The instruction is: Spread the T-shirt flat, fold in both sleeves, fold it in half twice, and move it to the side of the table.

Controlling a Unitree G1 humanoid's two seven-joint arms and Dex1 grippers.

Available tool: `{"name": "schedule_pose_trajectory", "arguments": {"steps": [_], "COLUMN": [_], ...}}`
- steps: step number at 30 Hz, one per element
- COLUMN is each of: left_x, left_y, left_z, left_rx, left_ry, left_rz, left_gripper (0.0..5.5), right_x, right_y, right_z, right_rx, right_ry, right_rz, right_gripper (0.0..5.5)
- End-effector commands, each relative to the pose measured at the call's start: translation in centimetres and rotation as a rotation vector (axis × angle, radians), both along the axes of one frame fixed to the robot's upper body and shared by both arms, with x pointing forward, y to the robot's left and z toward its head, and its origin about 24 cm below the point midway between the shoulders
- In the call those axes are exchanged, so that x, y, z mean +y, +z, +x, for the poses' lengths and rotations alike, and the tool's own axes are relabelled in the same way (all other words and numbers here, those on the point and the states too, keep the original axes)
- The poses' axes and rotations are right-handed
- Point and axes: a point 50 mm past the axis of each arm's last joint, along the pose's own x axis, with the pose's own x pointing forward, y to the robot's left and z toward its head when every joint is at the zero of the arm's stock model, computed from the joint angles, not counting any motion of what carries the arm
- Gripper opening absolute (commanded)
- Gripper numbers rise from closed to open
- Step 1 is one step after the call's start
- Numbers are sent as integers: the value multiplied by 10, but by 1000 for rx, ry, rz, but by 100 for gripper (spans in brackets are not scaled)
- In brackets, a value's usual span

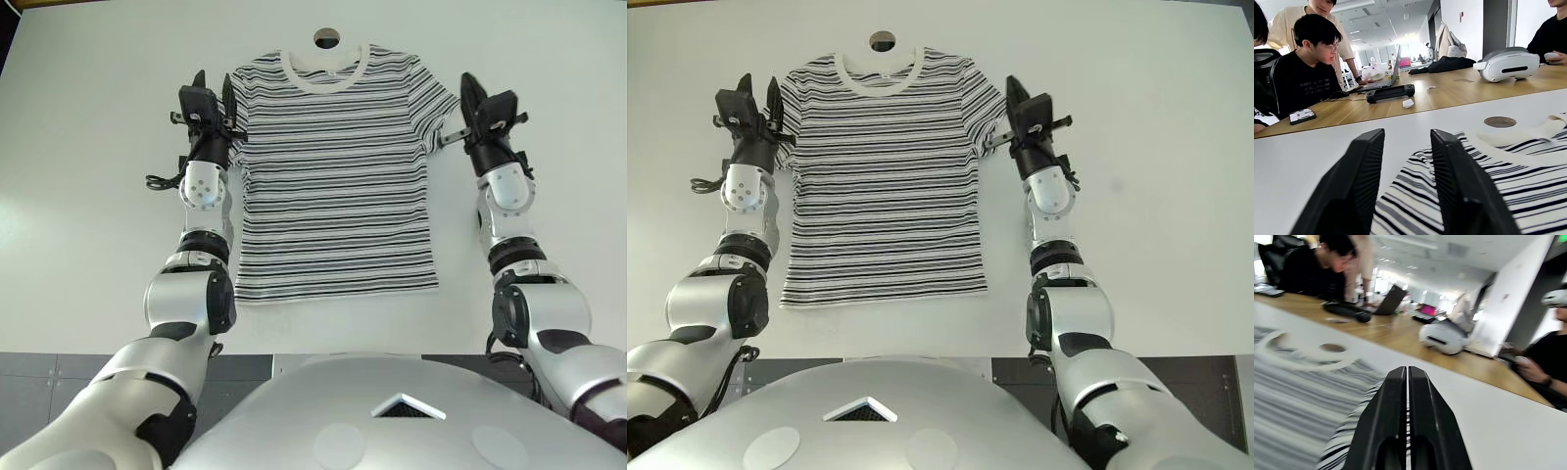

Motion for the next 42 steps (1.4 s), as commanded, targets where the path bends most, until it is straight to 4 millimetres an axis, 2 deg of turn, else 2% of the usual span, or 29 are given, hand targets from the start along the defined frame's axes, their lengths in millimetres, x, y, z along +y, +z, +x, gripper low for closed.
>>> {"name": "schedule_pose_trajectory", "arguments": {"steps": [1, 3, 5, 10, 16, 22, 28, 36, 42], "left_x": [-8, -11, -12, -14, -19, -22, -15, -9, -8], "left_y": [7, 7, 7, 7, 7, 7, 10, 11, 12], "left_z": [5, 6, 6, 7, 9, 9, 9, 9, 9], "left_rx": [-31, -32, -33, -31, -27, -30, -46, -48, -49], "left_ry": [-10, -9, -9, -4, -16, -22, 9, 30, 33], "left_rz": [-9, -3, 0, 6, 11, 16, -19, -39, -49], "left_gripper": [148, 148, 148, 148, 148, 148, 148, 148, 148], "right_x": [-7, -8, -9, -7, 1, -15, -42, -46, -54], "right_y": [-6, -7, -4, 6, -1, 3, -4, -11, -10], "right_z": [-23, -47, -64, -67, -83, -88, -117, -142, -146], "right_rx": [99, 167, 208, 237, 304, 368, 504, 555, 578], "right_ry": [217, 393, 490, 505, 601, 607, 721, 870, 865], "right_rz": [-145, -253, -321, -407, -537, -692, -858, -951, -973], "right_gripper": [10, 10, 10, 10, 10, 10, 10, 10, 10]}}
